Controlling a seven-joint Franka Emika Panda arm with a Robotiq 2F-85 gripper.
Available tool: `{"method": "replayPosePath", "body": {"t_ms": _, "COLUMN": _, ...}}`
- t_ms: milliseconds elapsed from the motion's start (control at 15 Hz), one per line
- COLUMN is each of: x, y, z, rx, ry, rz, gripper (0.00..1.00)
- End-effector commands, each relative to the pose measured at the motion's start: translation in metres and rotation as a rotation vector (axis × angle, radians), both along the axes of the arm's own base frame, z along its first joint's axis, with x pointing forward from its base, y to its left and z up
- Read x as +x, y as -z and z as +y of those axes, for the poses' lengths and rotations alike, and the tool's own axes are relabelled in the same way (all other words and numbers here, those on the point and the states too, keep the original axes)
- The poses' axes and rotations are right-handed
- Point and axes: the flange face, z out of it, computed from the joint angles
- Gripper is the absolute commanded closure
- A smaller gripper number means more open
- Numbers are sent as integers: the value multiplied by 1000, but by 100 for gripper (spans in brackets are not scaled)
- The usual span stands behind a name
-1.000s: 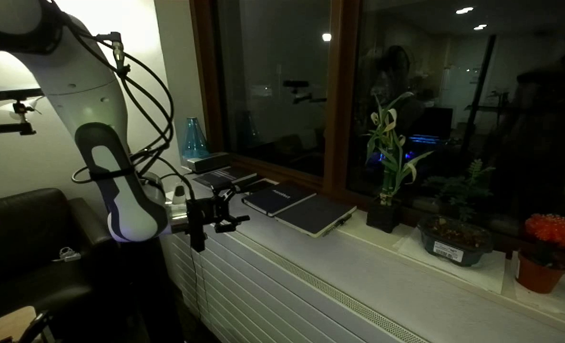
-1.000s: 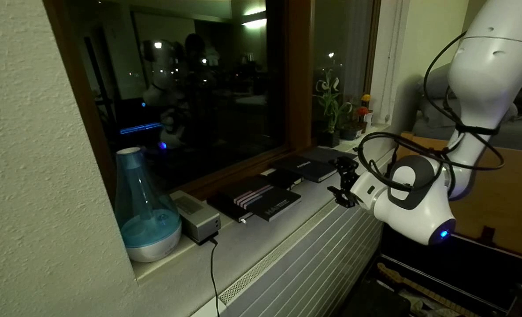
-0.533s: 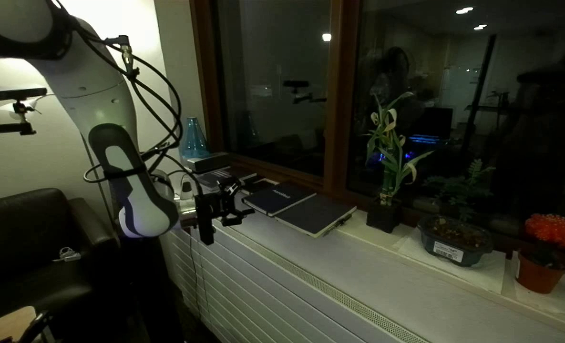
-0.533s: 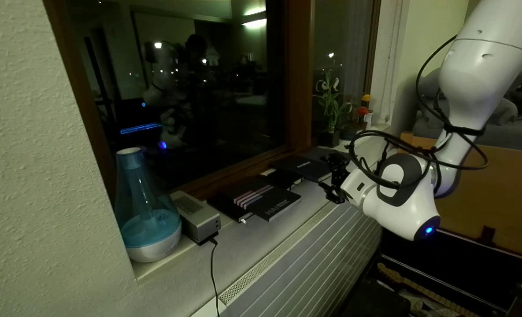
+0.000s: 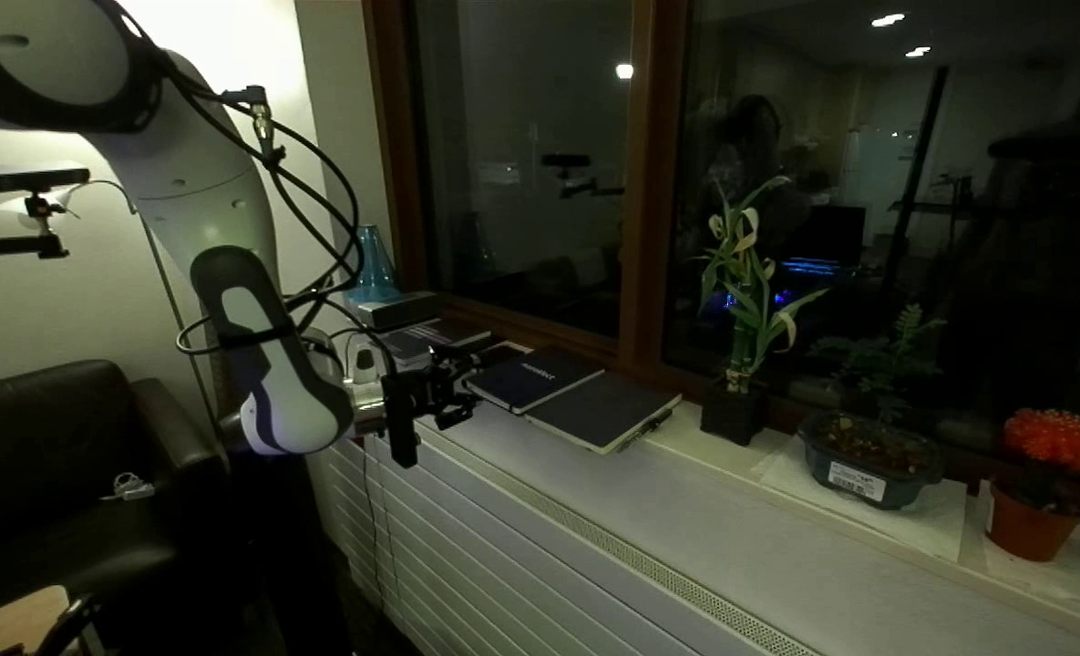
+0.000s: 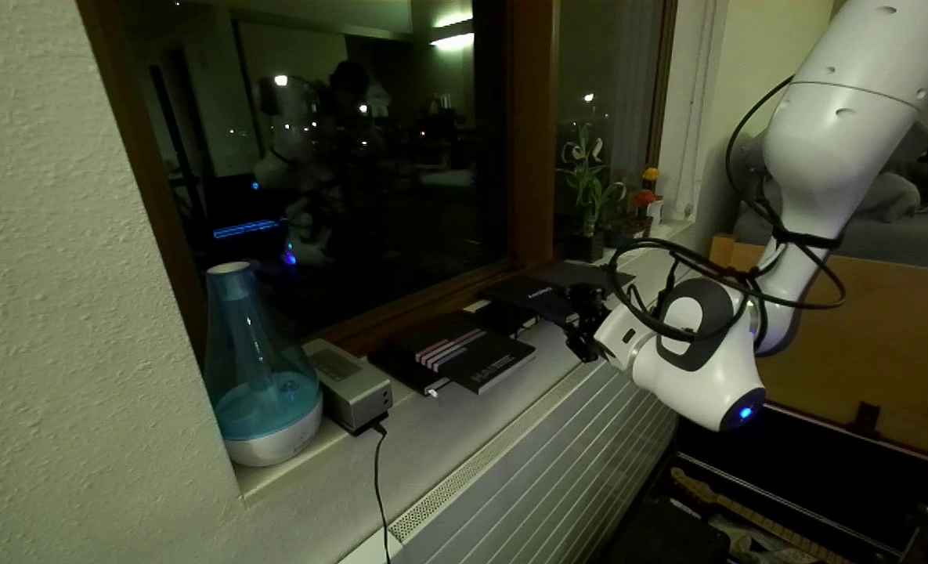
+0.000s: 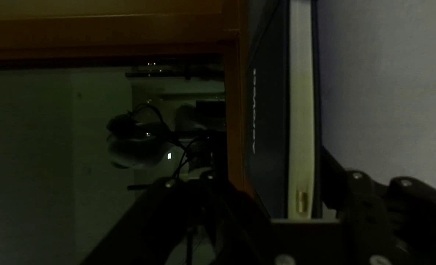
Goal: Put the second book from the right on top of the books on the left.
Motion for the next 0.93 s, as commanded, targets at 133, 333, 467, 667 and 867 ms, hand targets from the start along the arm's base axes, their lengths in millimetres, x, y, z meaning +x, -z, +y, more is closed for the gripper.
{"method": "replayPosePath", "body": {"t_ms": 133, "x": 1, "y": 8, "z": -4, "rx": 27, "ry": -18, "rz": 10, "gripper": 84}}
{"method": "replayPosePath", "body": {"t_ms": 333, "x": 0, "y": 11, "z": -3, "rx": 25, "ry": -17, "rz": 15, "gripper": 99}}
{"method": "replayPosePath", "body": {"t_ms": 467, "x": 0, "y": 11, "z": -2, "rx": 22, "ry": -14, "rz": 14, "gripper": 95}}
{"method": "replayPosePath", "body": {"t_ms": 667, "x": -1, "y": 8, "z": -1, "rx": 6, "ry": 15, "rz": 4, "gripper": 95}}
{"method": "replayPosePath", "body": {"t_ms": 867, "x": -2, "y": 1, "z": -1, "rx": -1, "ry": 30, "rz": -10, "gripper": 95}}
